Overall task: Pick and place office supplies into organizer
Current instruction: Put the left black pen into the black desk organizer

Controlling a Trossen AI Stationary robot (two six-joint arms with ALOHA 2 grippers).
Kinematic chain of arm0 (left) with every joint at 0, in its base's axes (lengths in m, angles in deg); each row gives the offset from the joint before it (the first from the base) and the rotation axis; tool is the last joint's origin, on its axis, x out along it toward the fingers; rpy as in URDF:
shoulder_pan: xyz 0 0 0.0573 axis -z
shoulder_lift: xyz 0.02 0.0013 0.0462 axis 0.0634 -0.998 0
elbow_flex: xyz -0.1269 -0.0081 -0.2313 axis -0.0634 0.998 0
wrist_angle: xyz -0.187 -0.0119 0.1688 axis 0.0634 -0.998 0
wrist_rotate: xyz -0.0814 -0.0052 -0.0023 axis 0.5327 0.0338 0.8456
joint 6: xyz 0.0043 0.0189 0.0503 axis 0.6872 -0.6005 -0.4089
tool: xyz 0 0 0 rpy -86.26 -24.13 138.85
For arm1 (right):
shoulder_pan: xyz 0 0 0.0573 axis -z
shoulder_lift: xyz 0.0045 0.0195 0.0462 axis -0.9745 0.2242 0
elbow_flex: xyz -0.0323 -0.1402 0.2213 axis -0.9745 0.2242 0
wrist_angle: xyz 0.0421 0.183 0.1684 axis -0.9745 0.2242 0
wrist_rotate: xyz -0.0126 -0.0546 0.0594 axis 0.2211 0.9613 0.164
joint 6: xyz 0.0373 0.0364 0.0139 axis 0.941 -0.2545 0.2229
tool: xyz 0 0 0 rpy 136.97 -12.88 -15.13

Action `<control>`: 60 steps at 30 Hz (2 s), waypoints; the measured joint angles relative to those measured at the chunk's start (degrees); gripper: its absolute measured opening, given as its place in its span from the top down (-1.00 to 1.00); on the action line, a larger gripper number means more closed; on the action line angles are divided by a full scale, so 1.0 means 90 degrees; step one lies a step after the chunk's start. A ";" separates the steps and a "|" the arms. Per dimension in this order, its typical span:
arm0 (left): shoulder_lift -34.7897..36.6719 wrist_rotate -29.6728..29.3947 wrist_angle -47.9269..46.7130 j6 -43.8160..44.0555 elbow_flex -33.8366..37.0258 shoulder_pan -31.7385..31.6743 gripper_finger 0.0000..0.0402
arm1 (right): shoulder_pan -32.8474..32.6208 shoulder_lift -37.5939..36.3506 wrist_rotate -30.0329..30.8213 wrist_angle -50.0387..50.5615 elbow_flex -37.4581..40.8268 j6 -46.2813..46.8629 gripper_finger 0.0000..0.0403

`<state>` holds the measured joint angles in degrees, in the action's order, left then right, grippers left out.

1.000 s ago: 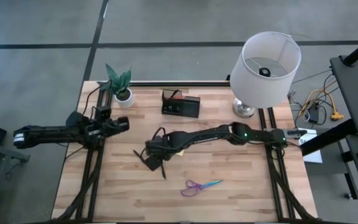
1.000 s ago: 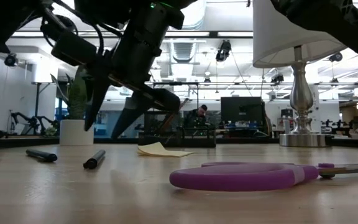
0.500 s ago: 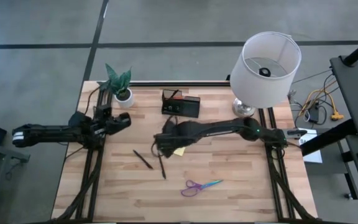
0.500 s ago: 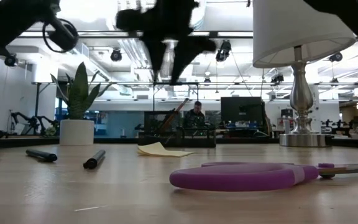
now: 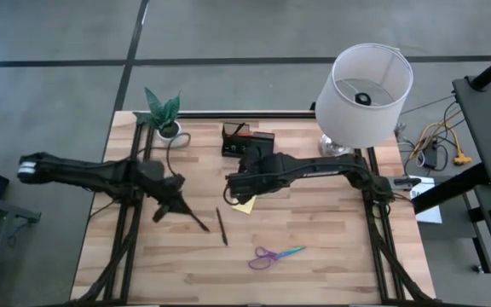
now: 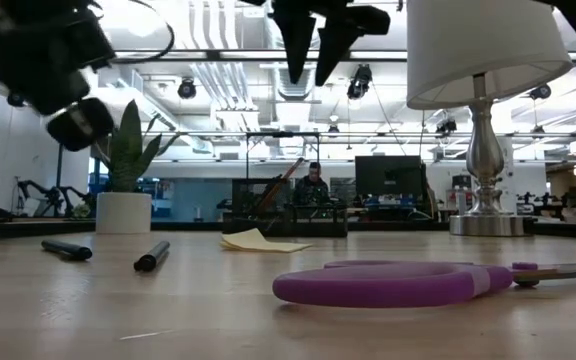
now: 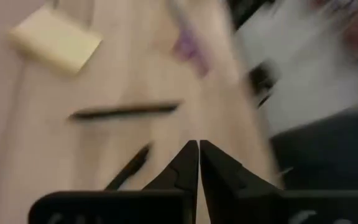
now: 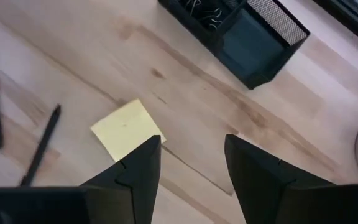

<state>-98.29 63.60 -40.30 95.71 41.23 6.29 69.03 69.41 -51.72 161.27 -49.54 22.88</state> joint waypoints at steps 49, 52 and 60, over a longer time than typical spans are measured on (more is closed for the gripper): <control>-0.3594 -0.3223 -0.2030 -0.3263 -0.1276 0.1522 0.42 | 0.0509 0.0027 -0.0137 -0.0261 0.0862 -0.2433 0.15; -0.3701 -0.3199 -0.2012 -0.3414 -0.1258 0.1489 0.42 | 0.0565 0.0027 -0.0136 -0.0316 0.0929 -0.2441 0.15; -0.4269 -0.3156 -0.1961 -0.3596 -0.1233 0.1462 0.42 | 0.0665 0.0027 -0.0137 -0.0521 0.0945 -0.2726 0.15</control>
<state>-136.71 35.19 -57.96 63.34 30.14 19.45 75.02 69.66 -52.95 156.58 -41.03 -1.66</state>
